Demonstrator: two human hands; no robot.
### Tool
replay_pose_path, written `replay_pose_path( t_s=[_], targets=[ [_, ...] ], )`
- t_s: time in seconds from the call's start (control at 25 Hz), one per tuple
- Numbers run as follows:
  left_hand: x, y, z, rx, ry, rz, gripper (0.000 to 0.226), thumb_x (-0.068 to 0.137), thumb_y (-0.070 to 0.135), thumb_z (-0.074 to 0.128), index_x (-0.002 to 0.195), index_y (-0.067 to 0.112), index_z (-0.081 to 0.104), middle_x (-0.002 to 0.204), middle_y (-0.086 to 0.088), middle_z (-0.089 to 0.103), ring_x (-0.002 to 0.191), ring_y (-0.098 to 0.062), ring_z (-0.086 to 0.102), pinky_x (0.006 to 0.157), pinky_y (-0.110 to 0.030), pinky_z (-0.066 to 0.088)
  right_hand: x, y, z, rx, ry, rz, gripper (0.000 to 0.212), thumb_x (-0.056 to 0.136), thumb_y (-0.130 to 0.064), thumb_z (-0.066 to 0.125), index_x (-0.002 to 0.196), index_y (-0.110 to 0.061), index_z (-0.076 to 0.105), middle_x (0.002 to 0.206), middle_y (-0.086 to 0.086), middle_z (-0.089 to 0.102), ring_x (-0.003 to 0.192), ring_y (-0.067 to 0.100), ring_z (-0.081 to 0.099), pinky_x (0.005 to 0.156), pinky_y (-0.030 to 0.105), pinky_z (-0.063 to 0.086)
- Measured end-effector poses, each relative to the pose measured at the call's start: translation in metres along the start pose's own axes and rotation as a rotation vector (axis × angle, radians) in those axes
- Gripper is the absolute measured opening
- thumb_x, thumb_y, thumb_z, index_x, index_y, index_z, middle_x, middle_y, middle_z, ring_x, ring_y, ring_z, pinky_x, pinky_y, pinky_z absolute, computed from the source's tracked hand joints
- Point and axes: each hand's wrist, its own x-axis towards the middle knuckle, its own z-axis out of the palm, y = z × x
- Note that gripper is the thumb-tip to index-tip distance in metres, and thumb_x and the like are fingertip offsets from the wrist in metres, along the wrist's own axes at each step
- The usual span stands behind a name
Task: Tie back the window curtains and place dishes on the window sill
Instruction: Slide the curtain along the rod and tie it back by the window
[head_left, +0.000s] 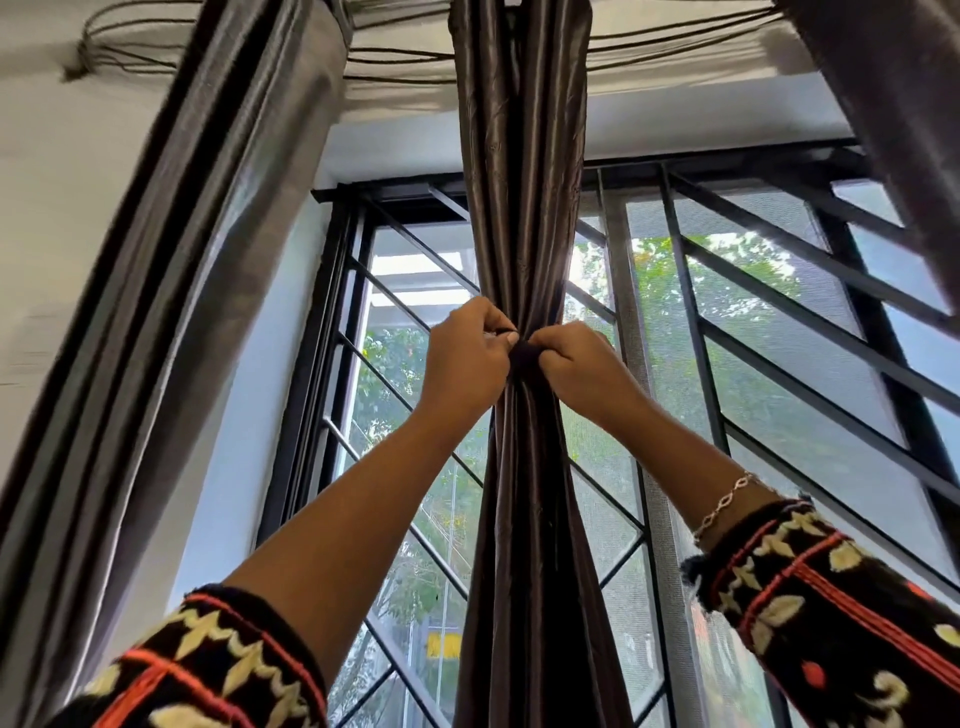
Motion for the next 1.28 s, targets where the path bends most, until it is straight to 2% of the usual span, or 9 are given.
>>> replay_pose_path(
  t_s=[0.08,0.16,0.24,0.36,0.48,0.64,0.84,1.0,1.28],
  targets=[
    [0.000,0.003,0.002,0.026,-0.007,0.010,0.003,0.086,0.003,0.056,0.085,0.005,0.058,0.078,-0.005,0.056,0.072,-0.017,0.051,0.055,-0.020,0.037,-0.001,-0.002,-0.006,0.154,-0.090,0.125,0.033,0.077,0.009,0.042,0.053,-0.013,0.051,0.049,-0.001,0.040,0.046,0.008,0.035,0.049,0.024,0.026],
    [0.001,0.005,0.002,0.048,0.010,0.003,0.007,0.086,0.003,0.055,0.082,0.009,0.056,0.078,-0.002,0.055,0.072,-0.015,0.049,0.049,-0.018,0.032,-0.007,-0.001,-0.010,0.356,-0.077,0.194,0.025,0.077,0.013,0.045,0.067,-0.006,0.057,0.057,0.001,0.047,0.049,0.007,0.042,0.049,0.019,0.033],
    [0.002,0.006,0.001,0.048,0.022,-0.012,0.010,0.086,0.004,0.056,0.081,0.011,0.054,0.078,-0.002,0.055,0.072,-0.014,0.049,0.050,-0.020,0.031,-0.018,0.000,-0.014,0.480,0.072,0.205,0.025,0.076,0.013,0.052,0.079,-0.009,0.061,0.069,-0.003,0.056,0.055,0.002,0.049,0.049,0.008,0.037],
    [0.002,0.007,0.001,0.040,0.010,-0.041,0.011,0.087,0.005,0.056,0.080,0.012,0.053,0.075,0.000,0.053,0.070,-0.013,0.049,0.050,-0.017,0.034,-0.039,0.000,-0.010,0.621,0.274,0.262,0.027,0.079,0.008,0.052,0.067,-0.014,0.061,0.064,-0.001,0.062,0.049,0.000,0.053,0.046,0.008,0.040],
    [0.003,0.007,0.001,-0.014,-0.003,-0.095,0.010,0.087,0.004,0.055,0.081,0.011,0.053,0.081,-0.005,0.057,0.076,-0.016,0.051,0.063,-0.023,0.037,-0.057,-0.007,0.001,0.807,0.165,0.509,0.017,0.085,-0.006,0.056,0.070,-0.009,0.061,0.058,0.003,0.060,0.041,0.005,0.051,0.041,0.014,0.041],
    [0.002,0.008,0.002,-0.098,-0.017,-0.172,0.009,0.088,0.003,0.053,0.083,0.011,0.054,0.085,-0.009,0.056,0.079,-0.020,0.051,0.070,-0.028,0.040,-0.053,-0.014,0.001,0.986,0.101,0.546,0.017,0.082,-0.018,0.067,0.072,-0.012,0.055,0.052,-0.004,0.058,0.041,0.004,0.052,0.043,0.014,0.045],
    [0.001,0.011,-0.001,-0.129,-0.024,-0.138,0.010,0.084,0.001,0.059,0.078,0.009,0.057,0.078,-0.010,0.057,0.076,-0.021,0.052,0.074,-0.035,0.046,-0.041,-0.009,-0.005,0.825,0.168,0.502,0.026,0.083,-0.007,0.064,0.061,-0.011,0.052,0.057,0.004,0.051,0.048,0.011,0.046,0.045,0.019,0.041],
    [0.003,0.007,-0.005,-0.070,0.060,-0.117,0.004,0.081,0.000,0.063,0.079,0.003,0.062,0.077,-0.010,0.060,0.074,-0.019,0.054,0.069,-0.028,0.045,-0.039,0.001,-0.020,0.557,0.158,0.437,0.025,0.083,-0.006,0.065,0.060,-0.008,0.055,0.056,0.005,0.050,0.049,0.013,0.043,0.052,0.027,0.042],
    [-0.002,-0.012,-0.016,-0.085,0.140,-0.205,0.006,0.082,0.001,0.063,0.077,0.004,0.060,0.079,-0.012,0.062,0.073,-0.020,0.057,0.067,-0.026,0.044,-0.054,0.016,-0.023,0.440,0.141,0.470,0.022,0.083,-0.011,0.066,0.064,-0.008,0.056,0.057,0.003,0.051,0.053,0.015,0.047,0.056,0.029,0.045]
  ],
)
